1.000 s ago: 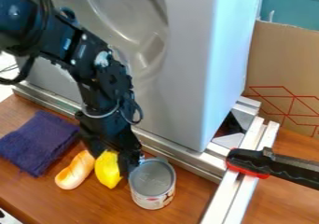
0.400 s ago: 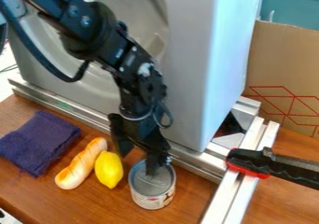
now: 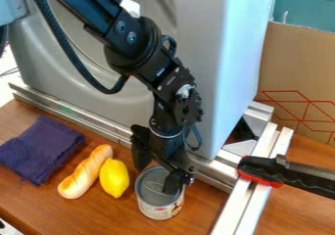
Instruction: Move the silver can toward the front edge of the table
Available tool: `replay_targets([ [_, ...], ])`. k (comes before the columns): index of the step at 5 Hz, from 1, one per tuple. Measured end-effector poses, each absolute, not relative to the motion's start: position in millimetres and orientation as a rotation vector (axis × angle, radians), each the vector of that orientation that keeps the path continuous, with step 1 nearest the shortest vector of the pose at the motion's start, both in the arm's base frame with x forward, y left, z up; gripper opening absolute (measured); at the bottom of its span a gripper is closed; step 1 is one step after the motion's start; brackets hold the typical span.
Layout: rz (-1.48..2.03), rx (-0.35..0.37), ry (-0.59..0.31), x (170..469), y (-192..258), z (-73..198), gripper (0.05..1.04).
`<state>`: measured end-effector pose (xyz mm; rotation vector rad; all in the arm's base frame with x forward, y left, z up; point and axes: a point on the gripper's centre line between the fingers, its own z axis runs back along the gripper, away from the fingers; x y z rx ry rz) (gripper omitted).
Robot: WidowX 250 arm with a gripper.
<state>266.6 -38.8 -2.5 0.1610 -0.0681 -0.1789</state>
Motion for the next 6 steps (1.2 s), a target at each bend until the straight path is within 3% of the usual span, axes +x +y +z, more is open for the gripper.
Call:
replay_targets([
  [2,-0.134,0.076,-0.045,242.1,-46.7,-9.8,1.000],
  [3,-0.134,0.047,0.020,207.9,-53.5,-9.2,1.000],
  [5,-0.174,-0.051,0.052,202.2,-70.2,-17.6,1.000],
  [6,-0.175,-0.051,0.061,201.0,-70.3,-17.7,1.000],
])
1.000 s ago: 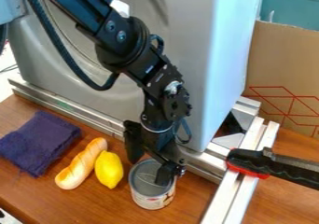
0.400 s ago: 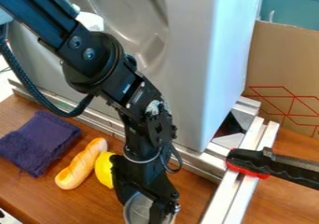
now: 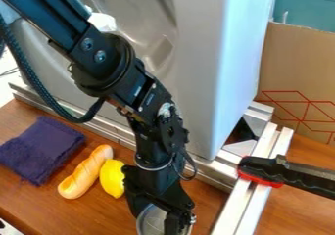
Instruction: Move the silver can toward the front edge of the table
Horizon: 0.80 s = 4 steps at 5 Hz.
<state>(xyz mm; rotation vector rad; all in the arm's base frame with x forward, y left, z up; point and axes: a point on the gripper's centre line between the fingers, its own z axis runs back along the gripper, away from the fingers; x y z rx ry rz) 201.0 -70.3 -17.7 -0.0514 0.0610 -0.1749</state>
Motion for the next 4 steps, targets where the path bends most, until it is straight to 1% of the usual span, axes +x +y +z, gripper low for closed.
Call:
replay_targets([
  [1,-0.154,-0.035,0.135,187.8,-63.6,-11.9,1.000],
  [2,-0.131,-0.003,0.166,180.3,-56.6,3.8,1.000],
  [4,-0.104,0.048,0.114,182.9,-43.0,36.0,1.000],
])
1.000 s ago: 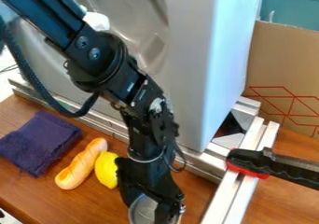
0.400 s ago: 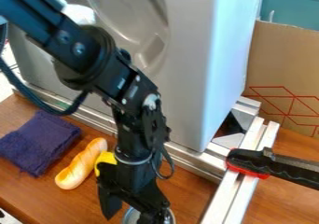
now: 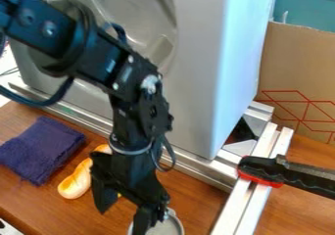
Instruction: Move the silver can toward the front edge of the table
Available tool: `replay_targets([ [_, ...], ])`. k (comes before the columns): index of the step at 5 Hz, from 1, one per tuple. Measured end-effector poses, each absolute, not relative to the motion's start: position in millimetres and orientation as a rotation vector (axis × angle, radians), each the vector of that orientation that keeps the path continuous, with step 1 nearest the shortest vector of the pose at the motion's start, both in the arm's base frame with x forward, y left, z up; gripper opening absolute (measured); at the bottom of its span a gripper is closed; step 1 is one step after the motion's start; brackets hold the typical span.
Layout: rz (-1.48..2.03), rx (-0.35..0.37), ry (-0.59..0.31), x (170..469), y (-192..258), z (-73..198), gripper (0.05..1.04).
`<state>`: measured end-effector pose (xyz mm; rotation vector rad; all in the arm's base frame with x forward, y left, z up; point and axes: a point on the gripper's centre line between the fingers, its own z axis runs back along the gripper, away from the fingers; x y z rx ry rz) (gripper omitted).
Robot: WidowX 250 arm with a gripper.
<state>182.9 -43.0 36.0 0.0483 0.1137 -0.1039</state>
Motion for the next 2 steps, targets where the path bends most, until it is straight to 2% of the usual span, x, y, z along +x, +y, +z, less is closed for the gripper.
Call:
replay_targets([
  [2,-0.095,0.046,0.066,181.1,-21.7,70.9,1.000],
])
